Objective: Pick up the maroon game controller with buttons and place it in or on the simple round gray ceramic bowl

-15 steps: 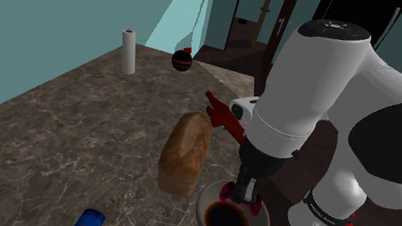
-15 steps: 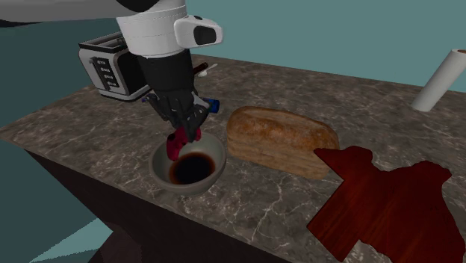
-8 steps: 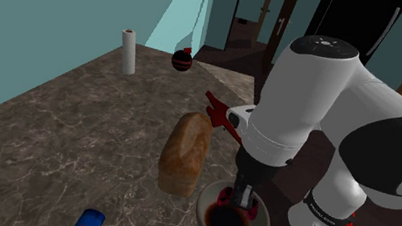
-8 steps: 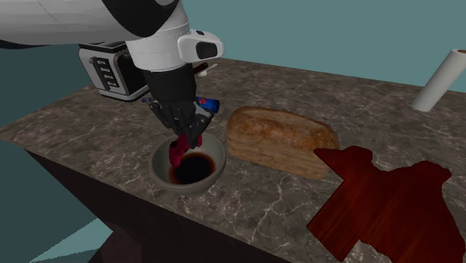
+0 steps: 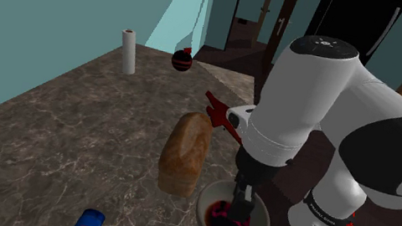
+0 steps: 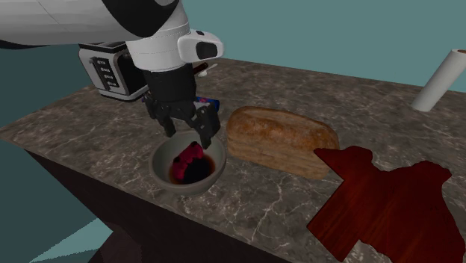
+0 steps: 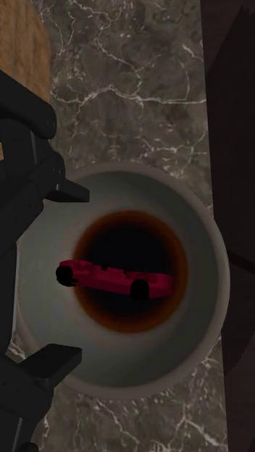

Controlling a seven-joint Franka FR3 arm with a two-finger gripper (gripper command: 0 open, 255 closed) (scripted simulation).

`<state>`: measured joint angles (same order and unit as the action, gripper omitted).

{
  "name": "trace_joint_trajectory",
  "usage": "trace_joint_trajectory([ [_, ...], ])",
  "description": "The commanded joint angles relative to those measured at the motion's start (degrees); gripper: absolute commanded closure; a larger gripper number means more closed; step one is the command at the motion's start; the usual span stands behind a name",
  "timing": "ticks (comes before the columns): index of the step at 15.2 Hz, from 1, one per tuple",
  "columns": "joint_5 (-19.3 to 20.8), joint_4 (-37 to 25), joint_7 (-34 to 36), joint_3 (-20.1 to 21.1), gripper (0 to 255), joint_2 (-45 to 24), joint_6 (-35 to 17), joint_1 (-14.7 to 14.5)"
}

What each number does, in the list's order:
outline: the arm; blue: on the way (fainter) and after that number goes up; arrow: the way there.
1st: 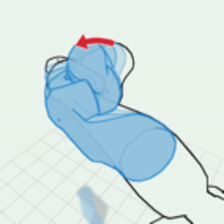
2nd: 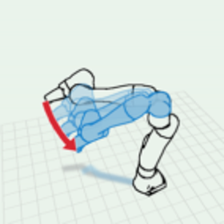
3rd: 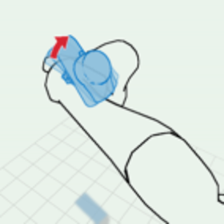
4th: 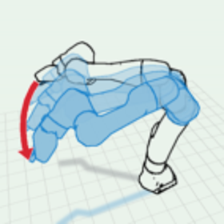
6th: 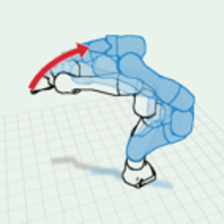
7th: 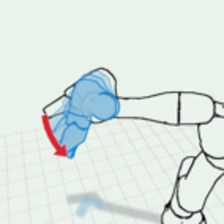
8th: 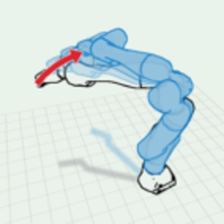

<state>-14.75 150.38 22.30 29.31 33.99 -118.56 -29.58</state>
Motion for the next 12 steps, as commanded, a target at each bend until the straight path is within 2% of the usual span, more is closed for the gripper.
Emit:
trace_joint_trajectory([
  [1, 0.0, 0.0, 0.0, 0.0, 0, 0.0, 0.0, 0.0],
  [5, 0.9, -5.6, 0.0, -1.9, 0, 2.6, 8.2, 0.0],
  [12, 0.9, -5.6, 0.0, -1.9, 0, 2.6, 8.2, 0.0],
])
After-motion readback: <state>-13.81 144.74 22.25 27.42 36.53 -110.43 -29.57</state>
